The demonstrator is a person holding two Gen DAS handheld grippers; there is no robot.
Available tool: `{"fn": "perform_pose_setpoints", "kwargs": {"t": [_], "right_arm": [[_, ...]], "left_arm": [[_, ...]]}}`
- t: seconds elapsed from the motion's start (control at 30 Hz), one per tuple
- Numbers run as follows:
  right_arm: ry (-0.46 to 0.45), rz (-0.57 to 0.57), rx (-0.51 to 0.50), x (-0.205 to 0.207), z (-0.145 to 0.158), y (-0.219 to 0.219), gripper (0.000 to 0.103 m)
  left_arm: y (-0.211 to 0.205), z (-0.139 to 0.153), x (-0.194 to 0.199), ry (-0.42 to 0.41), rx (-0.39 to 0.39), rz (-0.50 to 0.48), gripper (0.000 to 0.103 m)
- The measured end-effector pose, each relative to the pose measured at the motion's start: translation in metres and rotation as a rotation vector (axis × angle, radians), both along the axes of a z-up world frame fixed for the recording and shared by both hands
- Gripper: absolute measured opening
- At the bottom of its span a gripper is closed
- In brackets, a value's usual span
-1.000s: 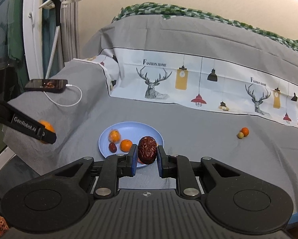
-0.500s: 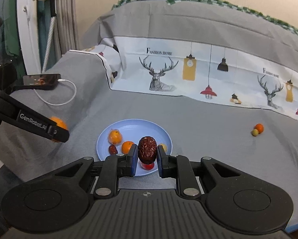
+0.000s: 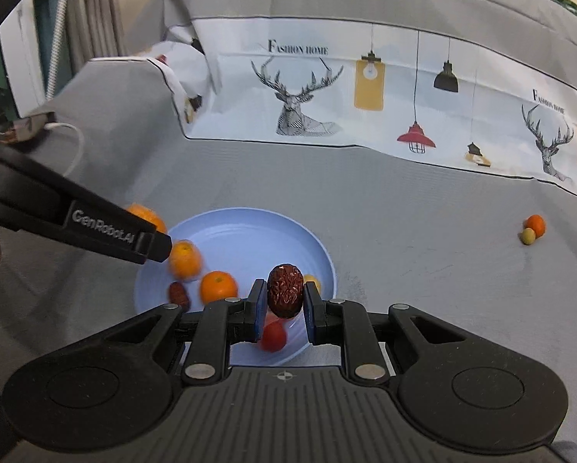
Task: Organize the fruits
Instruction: 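Carry the orange fruit and jujube over the blue plate with both tools, then open both tools to drop the orange fruit and jujube onto the plate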
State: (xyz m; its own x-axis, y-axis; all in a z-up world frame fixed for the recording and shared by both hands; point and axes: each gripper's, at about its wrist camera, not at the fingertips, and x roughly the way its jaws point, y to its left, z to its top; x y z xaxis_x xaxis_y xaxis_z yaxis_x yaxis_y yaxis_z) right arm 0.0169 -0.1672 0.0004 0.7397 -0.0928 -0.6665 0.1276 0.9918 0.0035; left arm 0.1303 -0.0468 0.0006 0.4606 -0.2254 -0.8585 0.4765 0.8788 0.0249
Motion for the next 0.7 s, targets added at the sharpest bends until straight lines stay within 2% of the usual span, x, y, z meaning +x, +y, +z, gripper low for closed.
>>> {"fn": "perform_pose_setpoints", "kwargs": {"t": [0.33, 0.37, 0.4, 0.43, 0.5, 0.57, 0.7], "right_arm": [[0.059, 0.027, -0.029, 0.043, -0.034, -0.009, 0.021], [0.064, 0.033, -0.032, 0.047, -0.036, -0.009, 0.021], [0.067, 0.036, -0.034, 0.05, -0.038, -0.009, 0.022], [0.067, 0.04, -0.036, 0.053, -0.039, -0.009, 0.027], [0.053, 0.064, -0.047, 0.053, -0.036, -0.007, 0.062], [0.028, 0.059, -0.072, 0.046, -0.031, -0.006, 0.08], [0.073, 0.05, -0.046, 0.02, -0.021, -0.007, 0.09]], "left_arm": [[-0.026, -0.044, 0.045, 0.038, 0.049, -0.031, 0.042], [-0.026, -0.046, 0.048, 0.042, 0.056, -0.026, 0.043], [-0.025, -0.046, 0.049, 0.038, 0.058, -0.017, 0.056], [-0.024, -0.044, 0.049, 0.024, 0.053, -0.008, 0.079], [-0.017, -0.033, 0.044, -0.029, 0.026, 0.007, 0.102], [-0.007, -0.021, 0.033, -0.079, 0.005, 0.005, 0.103], [0.011, -0.009, 0.01, -0.083, 0.042, 0.022, 0.103]]}}
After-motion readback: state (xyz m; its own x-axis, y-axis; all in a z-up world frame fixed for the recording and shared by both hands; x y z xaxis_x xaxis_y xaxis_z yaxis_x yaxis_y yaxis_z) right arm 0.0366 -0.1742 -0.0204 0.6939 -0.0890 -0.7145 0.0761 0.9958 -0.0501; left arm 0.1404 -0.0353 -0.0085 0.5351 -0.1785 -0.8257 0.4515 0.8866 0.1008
